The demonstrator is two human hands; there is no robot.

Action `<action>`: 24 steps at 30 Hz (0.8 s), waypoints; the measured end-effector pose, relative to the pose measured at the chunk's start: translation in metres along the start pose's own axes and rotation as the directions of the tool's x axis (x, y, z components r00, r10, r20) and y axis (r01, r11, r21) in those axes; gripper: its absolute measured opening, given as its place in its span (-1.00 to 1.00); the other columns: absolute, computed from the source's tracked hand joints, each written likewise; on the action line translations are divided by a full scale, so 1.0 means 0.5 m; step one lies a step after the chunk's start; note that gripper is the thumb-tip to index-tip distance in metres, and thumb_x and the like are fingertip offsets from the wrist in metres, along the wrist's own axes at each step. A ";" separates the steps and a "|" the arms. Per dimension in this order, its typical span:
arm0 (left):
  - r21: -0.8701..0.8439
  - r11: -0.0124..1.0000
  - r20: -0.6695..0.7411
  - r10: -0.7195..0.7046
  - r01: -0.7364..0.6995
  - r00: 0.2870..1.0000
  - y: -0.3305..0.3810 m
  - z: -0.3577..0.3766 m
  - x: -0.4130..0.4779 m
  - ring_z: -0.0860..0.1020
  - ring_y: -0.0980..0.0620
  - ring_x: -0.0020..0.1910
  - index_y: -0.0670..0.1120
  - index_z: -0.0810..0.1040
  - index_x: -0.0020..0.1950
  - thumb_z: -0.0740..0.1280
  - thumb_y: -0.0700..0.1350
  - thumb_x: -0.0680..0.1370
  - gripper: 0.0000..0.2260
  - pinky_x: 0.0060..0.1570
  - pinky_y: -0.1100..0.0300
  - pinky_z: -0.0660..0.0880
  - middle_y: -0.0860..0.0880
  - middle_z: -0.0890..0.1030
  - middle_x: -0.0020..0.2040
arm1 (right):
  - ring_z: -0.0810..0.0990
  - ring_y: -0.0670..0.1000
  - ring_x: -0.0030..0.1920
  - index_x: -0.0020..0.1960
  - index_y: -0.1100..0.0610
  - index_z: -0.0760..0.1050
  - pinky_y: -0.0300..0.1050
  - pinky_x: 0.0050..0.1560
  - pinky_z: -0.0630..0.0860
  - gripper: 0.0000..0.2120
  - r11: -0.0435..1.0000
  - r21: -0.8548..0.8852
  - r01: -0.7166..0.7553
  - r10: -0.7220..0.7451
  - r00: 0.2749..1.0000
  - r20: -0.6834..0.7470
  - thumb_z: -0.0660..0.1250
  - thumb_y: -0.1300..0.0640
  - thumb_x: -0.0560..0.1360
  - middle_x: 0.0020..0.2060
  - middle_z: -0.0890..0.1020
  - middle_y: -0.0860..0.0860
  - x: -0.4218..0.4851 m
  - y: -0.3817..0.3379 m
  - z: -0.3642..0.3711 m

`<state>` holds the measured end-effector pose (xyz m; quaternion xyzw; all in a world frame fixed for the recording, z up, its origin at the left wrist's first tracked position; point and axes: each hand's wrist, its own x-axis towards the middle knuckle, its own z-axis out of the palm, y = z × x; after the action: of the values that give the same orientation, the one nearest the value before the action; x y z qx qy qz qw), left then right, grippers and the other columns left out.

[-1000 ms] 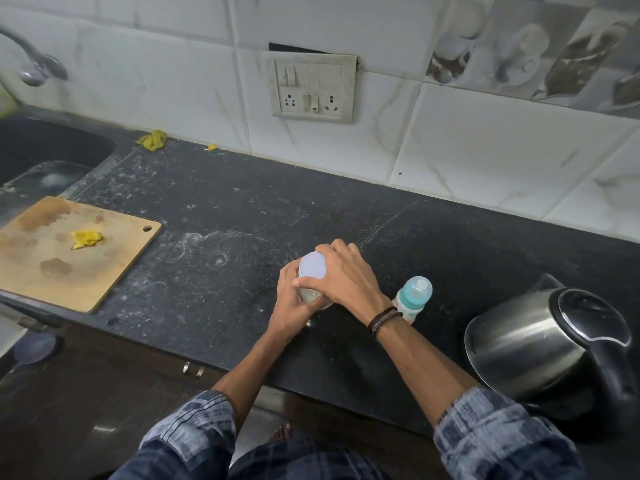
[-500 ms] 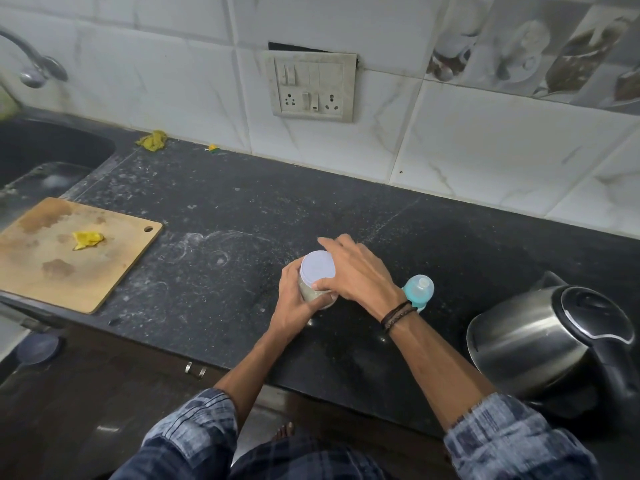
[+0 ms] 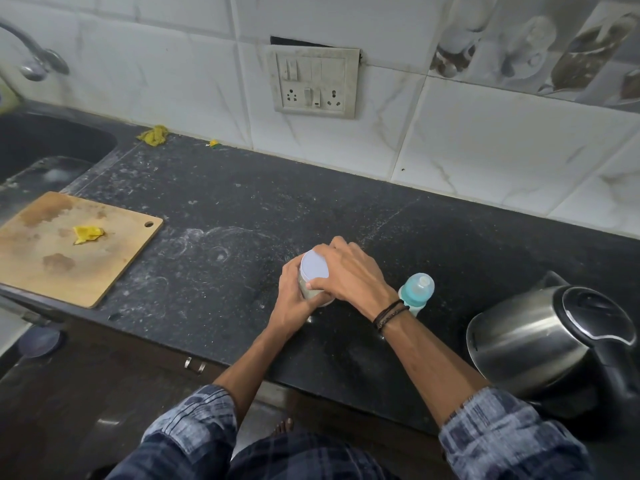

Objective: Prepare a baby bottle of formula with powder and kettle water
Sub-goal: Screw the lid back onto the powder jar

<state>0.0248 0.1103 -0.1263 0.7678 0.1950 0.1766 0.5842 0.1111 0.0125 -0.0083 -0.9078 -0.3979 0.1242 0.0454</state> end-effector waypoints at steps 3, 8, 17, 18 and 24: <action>0.000 1.000 0.000 -0.009 0.009 1.000 0.000 -0.001 0.000 0.34 0.16 0.38 0.37 0.24 0.33 0.56 0.09 0.34 -0.30 0.36 0.01 0.42 0.21 0.31 0.34 | 0.56 0.16 0.24 0.47 0.03 0.35 0.05 0.12 0.54 -0.31 0.997 -0.025 -0.078 0.077 0.997 -0.021 0.38 -0.32 0.50 0.29 0.50 0.13 -0.001 -0.001 -0.004; -0.003 1.000 -0.003 0.000 0.000 1.000 0.004 -0.001 -0.003 0.33 0.12 0.39 0.50 0.23 0.26 0.51 0.20 0.30 -0.34 0.38 0.02 0.38 0.28 0.30 0.32 | 0.50 0.18 0.32 0.55 0.02 0.28 0.08 0.17 0.52 -0.25 0.999 -0.025 -0.022 0.021 0.999 -0.048 0.44 -0.26 0.50 0.37 0.45 0.12 0.002 0.004 -0.018; 0.012 1.000 0.004 -0.017 0.017 1.000 0.013 -0.003 -0.002 0.35 0.09 0.38 0.56 0.21 0.22 0.53 0.19 0.30 -0.33 0.36 -0.06 0.42 0.19 0.32 0.33 | 0.59 0.24 0.23 0.48 0.05 0.35 0.05 0.08 0.50 -0.32 0.998 -0.051 -0.046 0.043 0.997 -0.057 0.39 -0.30 0.51 0.27 0.53 0.17 0.005 -0.002 -0.012; 0.014 1.000 0.009 -0.019 0.019 1.000 0.013 -0.003 -0.002 0.35 0.09 0.39 0.56 0.21 0.23 0.53 0.18 0.31 -0.33 0.36 -0.06 0.42 0.18 0.32 0.33 | 0.57 0.24 0.24 0.51 0.04 0.33 0.06 0.10 0.51 -0.29 0.998 -0.045 -0.035 0.033 0.998 -0.052 0.40 -0.29 0.50 0.30 0.51 0.17 0.005 -0.001 -0.015; 0.033 0.999 0.009 -0.017 0.017 1.000 0.003 -0.004 0.001 0.35 0.13 0.37 0.50 0.21 0.27 0.54 0.10 0.31 -0.29 0.35 0.04 0.41 0.17 0.31 0.34 | 0.49 0.17 0.30 0.54 0.03 0.33 0.09 0.18 0.53 -0.31 0.996 -0.056 0.065 -0.065 0.998 -0.006 0.47 -0.14 0.50 0.34 0.48 0.11 0.019 -0.001 -0.004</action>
<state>0.0242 0.1119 -0.1243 0.7763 0.2016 0.1648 0.5740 0.1178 0.0198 -0.0080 -0.8958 -0.4304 0.1077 0.0256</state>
